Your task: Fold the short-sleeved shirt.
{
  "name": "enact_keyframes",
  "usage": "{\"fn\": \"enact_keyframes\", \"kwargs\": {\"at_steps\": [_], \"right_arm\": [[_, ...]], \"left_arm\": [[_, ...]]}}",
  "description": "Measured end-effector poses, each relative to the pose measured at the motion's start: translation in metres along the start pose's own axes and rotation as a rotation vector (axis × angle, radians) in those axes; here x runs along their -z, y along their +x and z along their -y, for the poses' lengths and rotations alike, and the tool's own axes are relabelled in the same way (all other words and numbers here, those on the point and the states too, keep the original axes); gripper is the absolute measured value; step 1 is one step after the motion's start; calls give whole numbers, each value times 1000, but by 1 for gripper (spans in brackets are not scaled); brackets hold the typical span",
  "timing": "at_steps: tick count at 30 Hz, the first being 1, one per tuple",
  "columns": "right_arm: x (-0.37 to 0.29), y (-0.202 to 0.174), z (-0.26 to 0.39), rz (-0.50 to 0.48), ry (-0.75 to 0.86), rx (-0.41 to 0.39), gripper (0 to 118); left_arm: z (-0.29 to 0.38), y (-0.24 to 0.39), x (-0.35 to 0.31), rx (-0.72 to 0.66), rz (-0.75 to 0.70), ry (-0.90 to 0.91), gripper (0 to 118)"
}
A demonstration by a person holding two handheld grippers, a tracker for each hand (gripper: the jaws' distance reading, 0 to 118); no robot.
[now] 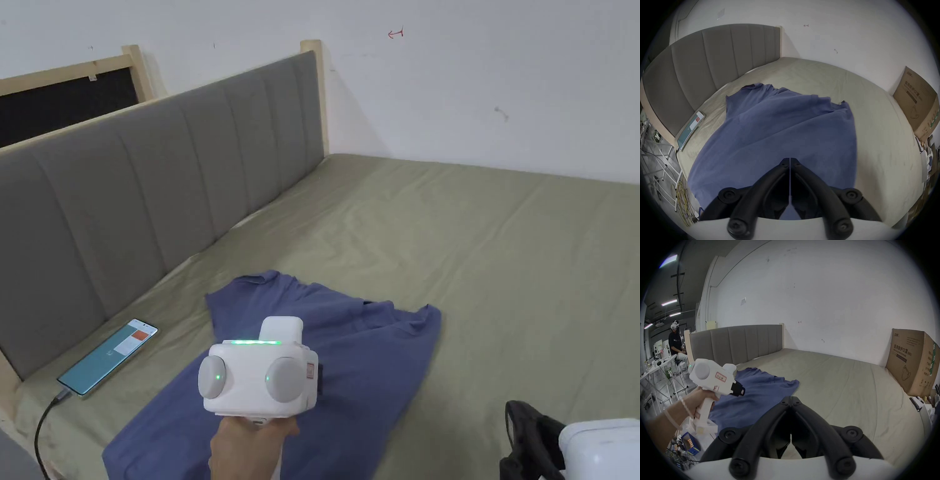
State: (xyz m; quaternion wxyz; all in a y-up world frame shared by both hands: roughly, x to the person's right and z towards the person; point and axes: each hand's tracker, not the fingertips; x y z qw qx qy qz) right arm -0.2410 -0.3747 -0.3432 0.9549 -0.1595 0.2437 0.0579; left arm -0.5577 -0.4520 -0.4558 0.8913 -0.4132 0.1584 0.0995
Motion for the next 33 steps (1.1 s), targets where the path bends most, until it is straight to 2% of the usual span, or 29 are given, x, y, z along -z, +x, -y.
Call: {"fn": "enact_keyframes", "kwargs": {"at_steps": [1,2,3,4,5,8,11,14,16,19,22,23,24,26,31,33], "right_arm": [[3,1,2,-5,-16,5,0],[6,1,4,-8,-30,13,0],[7,1,6,-12,-40,21,0],[9,2,9,-17,-48,27,0],[9,1,10,-17,-58,29,0],[12,0,15,-21,-84,18,0],[14,1,19,-27,-106,15,0],[17,4,22,-36,-132,29,0],[19,6,24,-33,-154,39,0],[20,10,27,-31,-173,59,0],[20,11,30,-25,-184,70,0],[20,11,30,-20,-188,73,0],[20,11,30,-12,-193,72,0],[20,12,31,-8,-202,75,0],[16,20,31,0,-211,97,0],[14,25,30,10,-211,107,0]], "left_arm": [[-2,-4,5,-1,8,-9,17],[-4,-4,10,-6,20,-31,46],[-6,-6,18,-6,46,-74,82],[-7,-8,23,-15,55,-100,107],[-8,-9,27,-16,50,-94,114],[-13,-6,35,-19,24,-107,114],[-11,-1,52,35,-15,-155,114],[-3,3,68,10,13,-222,110],[1,3,65,-37,-9,-170,106],[-5,0,61,-66,-21,-187,89],[-9,-3,55,-95,-25,-164,43],[-9,-1,53,-86,-41,-146,22],[-8,1,53,-77,-64,-134,10],[-4,3,58,-53,-108,-132,9],[-9,2,57,-50,-95,-142,8],[-11,-2,50,-94,-66,-141,8]]}}
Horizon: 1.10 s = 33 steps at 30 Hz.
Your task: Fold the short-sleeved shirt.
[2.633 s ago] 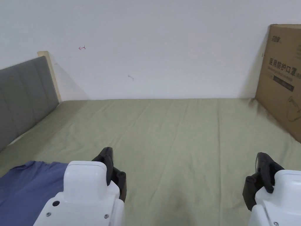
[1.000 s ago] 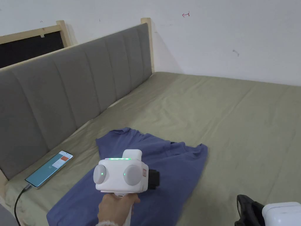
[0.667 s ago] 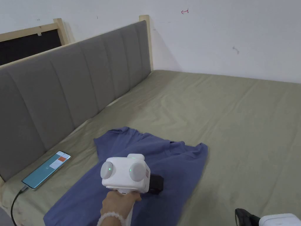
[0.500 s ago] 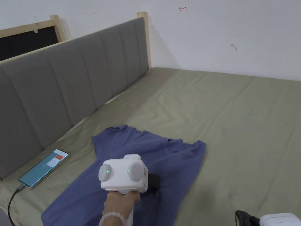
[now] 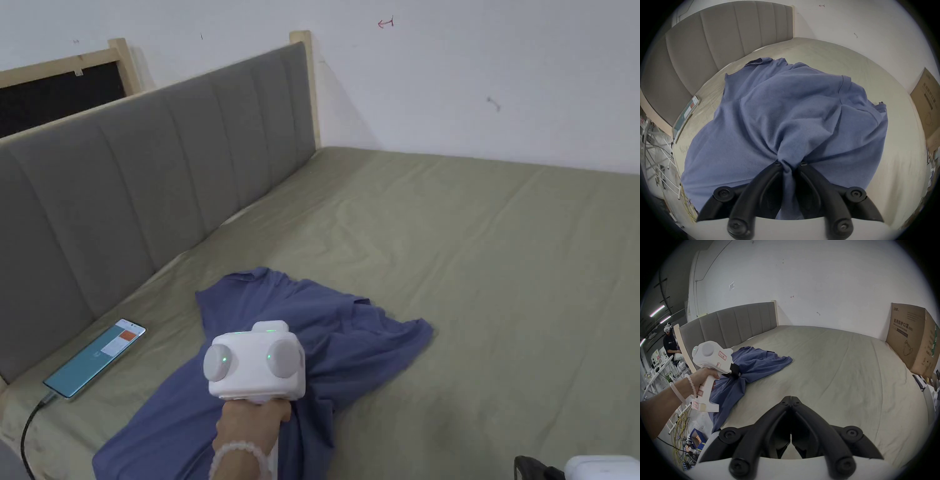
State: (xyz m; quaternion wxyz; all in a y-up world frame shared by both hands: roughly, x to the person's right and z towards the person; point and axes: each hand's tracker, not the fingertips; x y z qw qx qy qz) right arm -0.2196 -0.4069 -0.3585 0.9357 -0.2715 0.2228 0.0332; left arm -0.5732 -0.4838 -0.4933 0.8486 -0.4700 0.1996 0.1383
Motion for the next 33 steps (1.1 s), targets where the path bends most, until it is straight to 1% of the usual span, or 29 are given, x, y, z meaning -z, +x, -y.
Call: {"fn": "enact_keyframes", "kwargs": {"at_steps": [2,4,6,8,12,15,19,21,23,25,28,30,33], "right_arm": [[-3,5,-2,4,2,20,0],[-7,11,-5,9,11,36,0],[-12,18,-8,16,29,47,0],[-17,25,-9,25,36,60,0],[-31,41,-10,47,60,100,0],[-43,54,-11,80,85,135,0],[-55,73,-12,111,111,198,0],[-62,82,-13,130,122,218,0],[-69,92,-14,156,137,233,0],[-78,102,-16,182,149,249,0],[-93,118,-17,230,184,281,0],[-102,130,-18,273,207,305,0],[-118,148,-15,309,246,368,0]], "left_arm": [[1,-9,-12,-78,53,22,6],[8,-20,-31,-151,117,82,6],[12,-28,-46,-151,160,101,6],[10,-29,-60,-130,148,91,6],[-7,-24,-97,-139,197,145,6],[-23,-1,-128,-42,241,188,6],[-38,42,-166,27,330,244,6],[-40,76,-185,109,375,259,6],[-41,116,-200,231,422,247,6],[-38,156,-214,311,481,242,6],[-25,211,-241,416,650,238,6],[-9,245,-258,505,735,231,6],[18,283,-269,589,798,224,6]]}}
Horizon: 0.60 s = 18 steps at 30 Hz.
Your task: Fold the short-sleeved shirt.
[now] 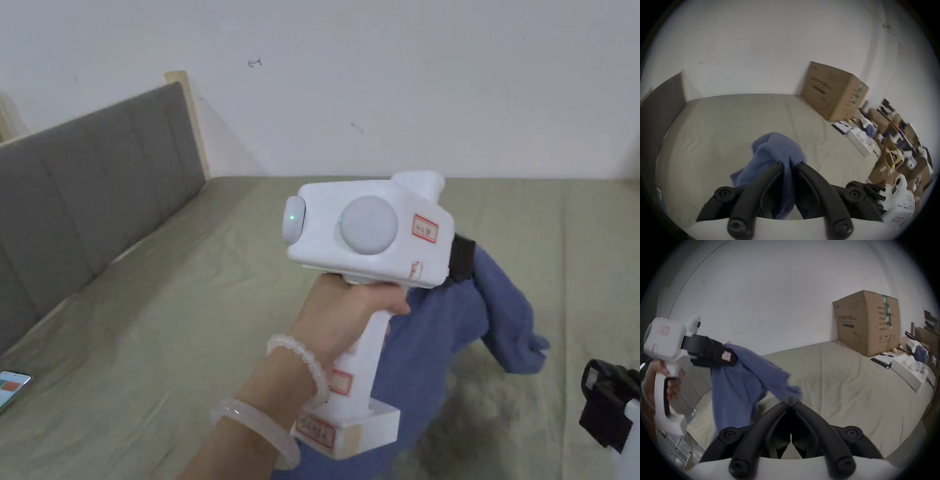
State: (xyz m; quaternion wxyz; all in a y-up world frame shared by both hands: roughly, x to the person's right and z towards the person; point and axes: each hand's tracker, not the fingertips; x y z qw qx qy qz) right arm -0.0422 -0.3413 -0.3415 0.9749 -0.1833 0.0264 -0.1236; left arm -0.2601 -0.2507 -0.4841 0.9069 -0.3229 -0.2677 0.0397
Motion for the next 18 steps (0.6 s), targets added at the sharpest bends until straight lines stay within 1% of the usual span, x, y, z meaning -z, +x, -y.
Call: {"fn": "enact_keyframes", "kwargs": {"at_steps": [2,3,5,6,8,9,10,11,12,13,15,16,17,18], "right_arm": [[-5,13,-4,24,9,22,0],[-6,20,-4,53,16,24,0],[-7,32,-3,106,13,27,0],[-8,39,-3,119,4,32,0],[-11,53,0,147,-7,58,0],[-11,59,1,156,-8,69,0],[-12,66,2,166,-11,78,0],[-13,71,2,178,-15,83,0],[-13,75,2,192,-18,86,0],[-12,81,3,203,-20,89,0],[-11,88,4,219,-25,98,0],[-12,90,5,221,-27,103,0],[-11,91,5,223,-31,110,0],[-11,92,6,225,-33,115,0]], "left_arm": [[14,18,25,-19,53,-48,6],[26,24,42,-6,52,-89,6],[62,33,81,-22,-13,-193,6],[84,36,101,-32,7,-256,6],[129,39,135,-101,49,-394,6],[147,41,146,-127,74,-435,6],[163,44,153,-132,84,-462,6],[175,48,157,-118,54,-483,6],[183,51,159,-75,30,-475,6],[187,52,161,-60,21,-476,6],[185,48,159,-88,20,-450,7],[181,46,158,-109,23,-451,9],[179,44,156,-154,24,-453,22],[178,42,155,-166,29,-451,43]]}}
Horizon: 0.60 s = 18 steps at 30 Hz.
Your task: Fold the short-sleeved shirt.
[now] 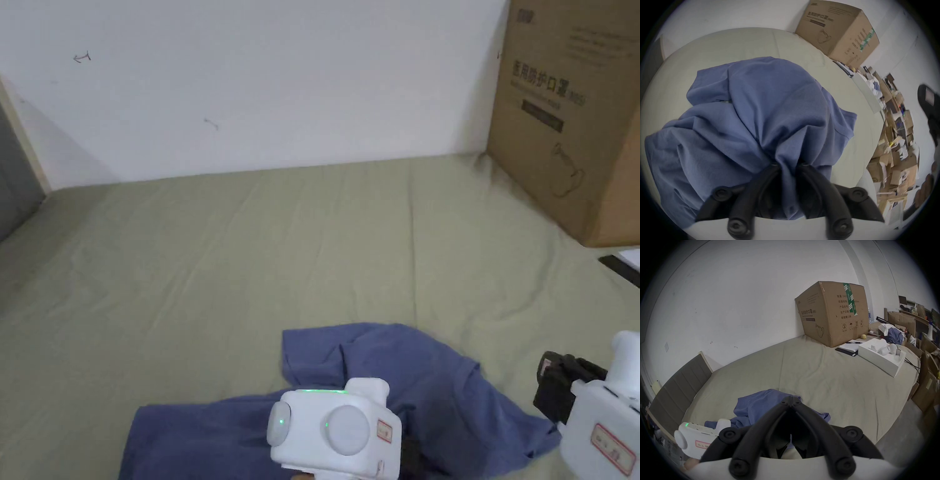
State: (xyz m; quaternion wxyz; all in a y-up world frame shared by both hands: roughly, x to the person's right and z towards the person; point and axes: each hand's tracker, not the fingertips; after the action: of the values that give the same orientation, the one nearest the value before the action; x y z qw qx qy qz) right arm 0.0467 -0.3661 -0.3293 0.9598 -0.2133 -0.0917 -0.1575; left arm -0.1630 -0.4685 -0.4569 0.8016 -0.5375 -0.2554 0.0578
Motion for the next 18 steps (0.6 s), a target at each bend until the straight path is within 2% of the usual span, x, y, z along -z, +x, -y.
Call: {"fn": "enact_keyframes", "kwargs": {"at_steps": [2,3,6,10,11,12,13,14,15,17,18], "right_arm": [[1,0,2,-1,-11,1,0],[4,3,3,-3,-19,-1,0],[8,0,8,-14,-40,-13,0],[11,-13,14,-49,-71,-34,0],[12,-16,17,-60,-77,-44,0],[13,-19,18,-71,-83,-53,0],[15,-23,20,-82,-91,-62,0],[17,-27,22,-93,-98,-70,0],[19,-31,24,-105,-107,-77,0],[23,-39,28,-125,-125,-97,0],[25,-43,30,-133,-133,-111,0]], "left_arm": [[0,0,-7,20,-13,-4,99],[2,-1,-11,35,-21,-1,112],[12,-8,-32,54,-10,60,114],[20,-38,-66,-36,-10,69,112],[24,-50,-76,-69,-3,87,104],[28,-62,-85,-97,-18,117,88],[32,-75,-92,-125,-53,139,61],[34,-87,-97,-139,-111,144,23],[38,-100,-102,-145,-175,147,10],[47,-126,-109,-170,-261,146,0],[51,-139,-114,-195,-282,149,0]]}}
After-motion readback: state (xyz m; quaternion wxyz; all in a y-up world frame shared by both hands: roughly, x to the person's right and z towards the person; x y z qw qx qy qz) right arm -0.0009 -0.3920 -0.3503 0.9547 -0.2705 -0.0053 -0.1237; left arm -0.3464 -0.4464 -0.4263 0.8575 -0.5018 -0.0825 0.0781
